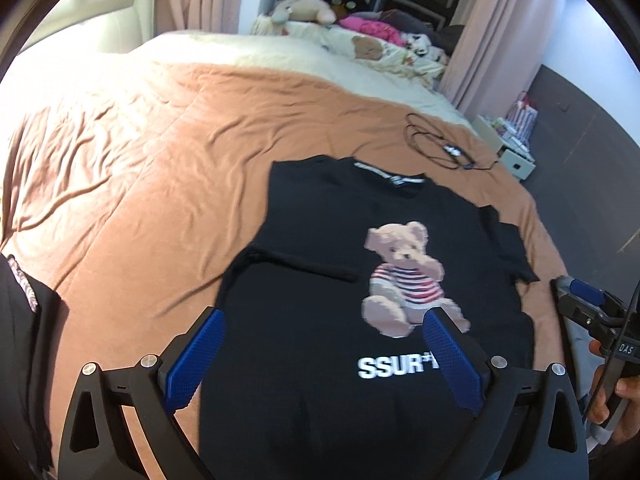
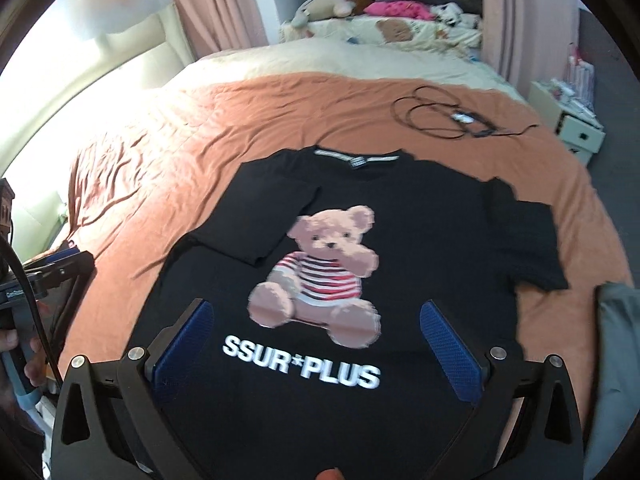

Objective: Fold small clothes
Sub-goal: 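Move the right tool to the T-shirt's other sleeve and side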

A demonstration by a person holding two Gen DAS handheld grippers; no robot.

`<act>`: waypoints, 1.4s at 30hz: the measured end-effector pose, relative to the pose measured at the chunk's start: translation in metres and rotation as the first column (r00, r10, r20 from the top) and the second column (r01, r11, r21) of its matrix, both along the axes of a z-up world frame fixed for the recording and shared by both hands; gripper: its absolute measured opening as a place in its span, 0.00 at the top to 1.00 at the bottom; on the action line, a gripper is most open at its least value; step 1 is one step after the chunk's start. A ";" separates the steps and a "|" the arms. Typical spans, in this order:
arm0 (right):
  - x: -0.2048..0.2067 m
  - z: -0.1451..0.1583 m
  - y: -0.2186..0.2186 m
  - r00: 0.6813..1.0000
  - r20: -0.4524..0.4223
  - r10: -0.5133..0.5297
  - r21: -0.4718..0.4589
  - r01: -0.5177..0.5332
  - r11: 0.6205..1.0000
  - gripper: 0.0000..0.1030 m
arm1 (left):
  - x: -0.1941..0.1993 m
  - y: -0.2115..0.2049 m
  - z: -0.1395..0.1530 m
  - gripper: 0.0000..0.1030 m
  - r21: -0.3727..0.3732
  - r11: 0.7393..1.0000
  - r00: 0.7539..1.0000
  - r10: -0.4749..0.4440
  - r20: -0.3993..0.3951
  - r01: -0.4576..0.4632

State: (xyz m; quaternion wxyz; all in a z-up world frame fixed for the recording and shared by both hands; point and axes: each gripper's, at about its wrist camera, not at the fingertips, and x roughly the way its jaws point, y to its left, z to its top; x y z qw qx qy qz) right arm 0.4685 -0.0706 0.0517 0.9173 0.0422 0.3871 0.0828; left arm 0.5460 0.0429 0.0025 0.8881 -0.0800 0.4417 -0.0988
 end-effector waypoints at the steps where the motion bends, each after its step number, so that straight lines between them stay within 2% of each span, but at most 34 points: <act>1: -0.006 0.003 -0.004 1.000 0.006 -0.004 -0.001 0.004 1.000 0.00 | -0.005 -0.007 0.005 0.03 0.002 1.000 1.000 -0.005 0.016 0.005; 6: -0.044 0.019 -0.037 0.997 0.050 -0.055 -0.026 0.056 0.998 0.00 | -0.025 -0.039 0.027 0.03 -0.018 0.999 0.998 -0.048 0.051 0.049; 12: -0.085 0.034 -0.085 0.988 0.092 -0.126 -0.037 0.130 0.991 0.00 | -0.044 -0.085 0.051 0.03 0.014 0.995 0.988 -0.105 0.116 0.104; 21: -0.106 0.032 -0.148 0.970 0.121 -0.211 0.002 0.212 0.977 0.00 | -0.038 -0.155 0.055 0.03 0.028 0.979 0.970 -0.203 0.131 0.201; 26: -0.089 0.018 -0.172 0.969 0.099 -0.224 0.014 0.224 0.974 0.17 | -0.022 -0.196 0.051 0.03 0.039 0.967 0.957 -0.256 0.138 0.253; 34: -0.053 -0.003 -0.210 0.966 0.059 -0.251 0.044 0.248 0.968 0.27 | 0.012 -0.252 0.032 0.09 0.053 0.952 0.945 -0.306 0.116 0.302; 38: -0.028 -0.016 -0.237 0.967 0.023 -0.255 0.071 0.252 0.965 0.38 | 0.030 -0.275 0.017 0.13 0.051 0.946 0.941 -0.323 0.101 0.319; 42: -0.005 -0.030 -0.256 0.963 0.005 -0.269 0.076 0.268 0.960 0.39 | 0.056 -0.293 -0.005 0.20 0.036 0.946 0.943 -0.324 0.072 0.322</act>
